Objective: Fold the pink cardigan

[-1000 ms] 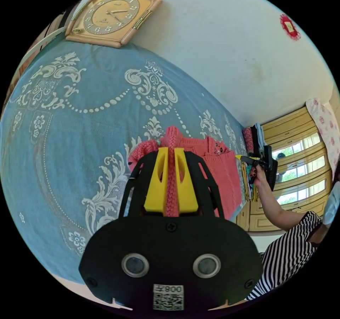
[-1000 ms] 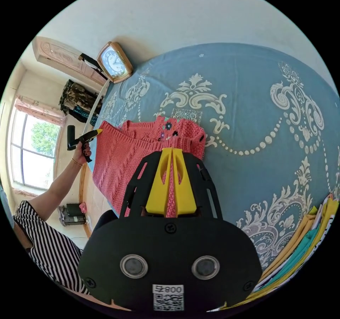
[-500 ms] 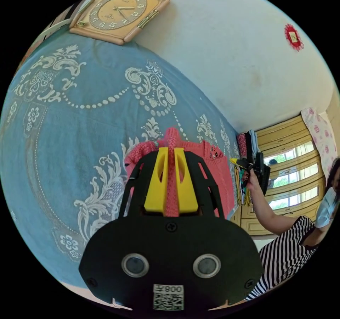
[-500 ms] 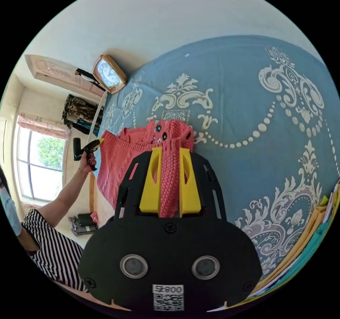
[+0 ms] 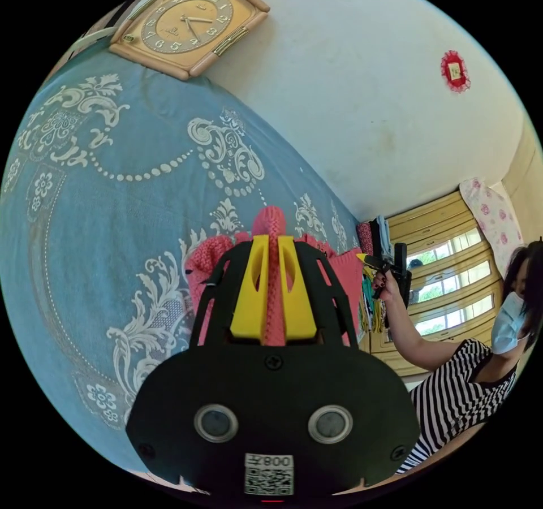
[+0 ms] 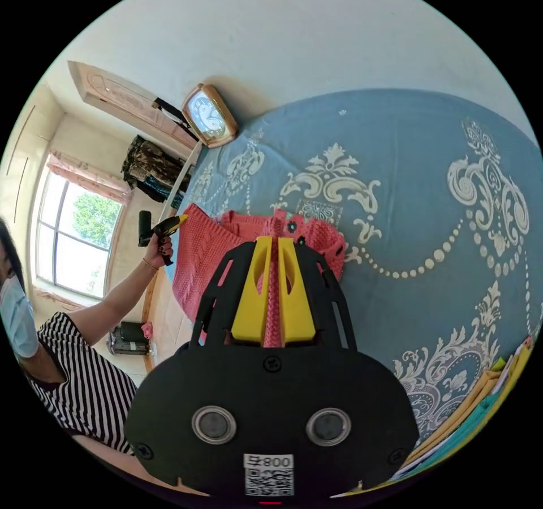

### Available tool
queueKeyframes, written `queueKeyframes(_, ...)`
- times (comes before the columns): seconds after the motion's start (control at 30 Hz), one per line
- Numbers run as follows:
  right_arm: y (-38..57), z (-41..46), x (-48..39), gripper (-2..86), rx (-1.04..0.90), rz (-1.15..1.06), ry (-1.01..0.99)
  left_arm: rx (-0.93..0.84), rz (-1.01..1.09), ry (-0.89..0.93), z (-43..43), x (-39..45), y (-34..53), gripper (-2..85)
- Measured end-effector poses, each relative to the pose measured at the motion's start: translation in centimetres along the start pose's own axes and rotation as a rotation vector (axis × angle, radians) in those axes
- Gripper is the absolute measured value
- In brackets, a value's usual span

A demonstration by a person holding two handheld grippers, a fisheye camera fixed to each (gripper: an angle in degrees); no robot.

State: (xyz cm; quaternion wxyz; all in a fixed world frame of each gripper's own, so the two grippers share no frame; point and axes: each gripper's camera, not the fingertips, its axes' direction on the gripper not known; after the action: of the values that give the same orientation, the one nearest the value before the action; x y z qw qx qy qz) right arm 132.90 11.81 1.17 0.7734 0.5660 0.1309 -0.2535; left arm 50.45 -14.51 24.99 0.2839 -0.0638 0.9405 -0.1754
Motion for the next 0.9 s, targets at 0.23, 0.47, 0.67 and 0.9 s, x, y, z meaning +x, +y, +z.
queueKeyframes(0.23, -3.1, -1.8, -1.4, 1.9, 0.021, -0.033, 0.076, 0.064, 0.011, -0.018, -3.7, 1.1, -0.4, 2.9)
queueKeyframes(0.47, -2.6, 3.0, 2.8, 2.7, -0.128, 0.150, 0.032, 0.047, -0.178, -0.017, -4.2, -3.0, 3.0, 4.7)
queueKeyframes(0.67, 0.5, -1.2, -0.3, 1.9, 0.009, 0.106, 0.027, 0.141, -0.105, -0.002, -10.4, 0.3, 7.0, 3.8)
queueKeyframes(0.9, 6.9, 4.1, -11.7, 0.4, -0.223, -0.194, 0.118, -0.033, 0.082, -0.047, -9.4, 9.0, 15.1, 0.9)
